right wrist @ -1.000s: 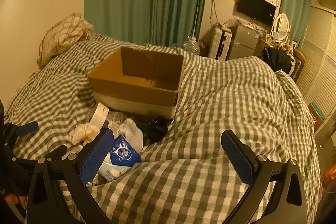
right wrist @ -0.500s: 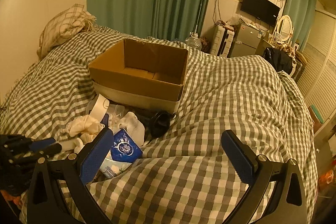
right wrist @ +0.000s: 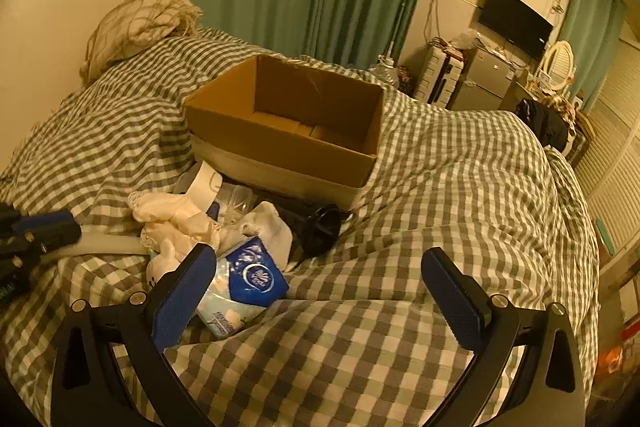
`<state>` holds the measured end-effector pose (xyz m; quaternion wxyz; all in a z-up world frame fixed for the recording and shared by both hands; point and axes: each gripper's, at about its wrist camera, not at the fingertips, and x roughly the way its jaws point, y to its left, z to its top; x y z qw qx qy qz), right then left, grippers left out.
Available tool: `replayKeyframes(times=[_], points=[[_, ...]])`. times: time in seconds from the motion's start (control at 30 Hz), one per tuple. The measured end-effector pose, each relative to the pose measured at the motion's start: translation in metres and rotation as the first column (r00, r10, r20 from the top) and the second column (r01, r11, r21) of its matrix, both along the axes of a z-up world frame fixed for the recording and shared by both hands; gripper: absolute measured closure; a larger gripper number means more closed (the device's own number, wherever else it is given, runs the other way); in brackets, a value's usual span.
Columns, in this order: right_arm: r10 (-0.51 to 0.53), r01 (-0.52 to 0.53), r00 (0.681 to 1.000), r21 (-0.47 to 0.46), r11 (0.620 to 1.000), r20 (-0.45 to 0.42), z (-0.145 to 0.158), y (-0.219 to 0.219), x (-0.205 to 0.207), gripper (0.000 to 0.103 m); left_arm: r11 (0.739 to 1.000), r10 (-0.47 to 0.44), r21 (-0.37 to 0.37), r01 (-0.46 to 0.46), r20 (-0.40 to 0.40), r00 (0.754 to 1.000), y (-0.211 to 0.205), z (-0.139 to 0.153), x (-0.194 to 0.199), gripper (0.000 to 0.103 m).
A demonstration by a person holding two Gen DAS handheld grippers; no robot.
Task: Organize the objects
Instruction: 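Grasp the white plastic tube with the left gripper and lift it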
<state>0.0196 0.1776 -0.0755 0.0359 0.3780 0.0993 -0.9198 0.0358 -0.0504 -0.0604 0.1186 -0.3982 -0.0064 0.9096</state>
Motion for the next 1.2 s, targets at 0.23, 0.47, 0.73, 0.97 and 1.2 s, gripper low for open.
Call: replayKeyframes(times=[0.23, 0.47, 0.73, 0.97, 1.2], points=[[0.106, -0.108, 0.989, 0.013, 0.994, 0.105, -0.025, -0.024, -0.013, 0.0, 1.0, -0.007, 0.0, 0.007, 0.005, 1.0, -0.001, 0.003, -0.007, 0.099], [0.15, -0.154, 0.965, 0.002, 0.988, 0.214, -0.055, -0.033, -0.026, 0.001, 0.999, -0.041, -0.008, 0.042, 0.057, 0.998, 0.015, -0.015, -0.009, 0.093], [0.206, -0.207, 0.952, -0.019, 0.978, 0.225, -0.059, -0.039, -0.016, 0.064, 0.996, -0.028, -0.083, 0.037, 0.109, 0.994, 0.016, -0.034, -0.002, 0.043], [0.196, -0.19, 0.967, -0.048, 0.981, 0.165, -0.035, -0.025, -0.001, 0.085, 0.986, -0.048, -0.15, 0.073, 0.162, 0.986, 0.014, -0.053, 0.015, 0.057], [0.154, -0.15, 0.981, -0.045, 0.988, 0.117, -0.017, -0.012, 0.009, 0.095, 0.987, -0.078, -0.132, 0.096, 0.137, 0.988, 0.018, -0.041, 0.023, 0.092]])
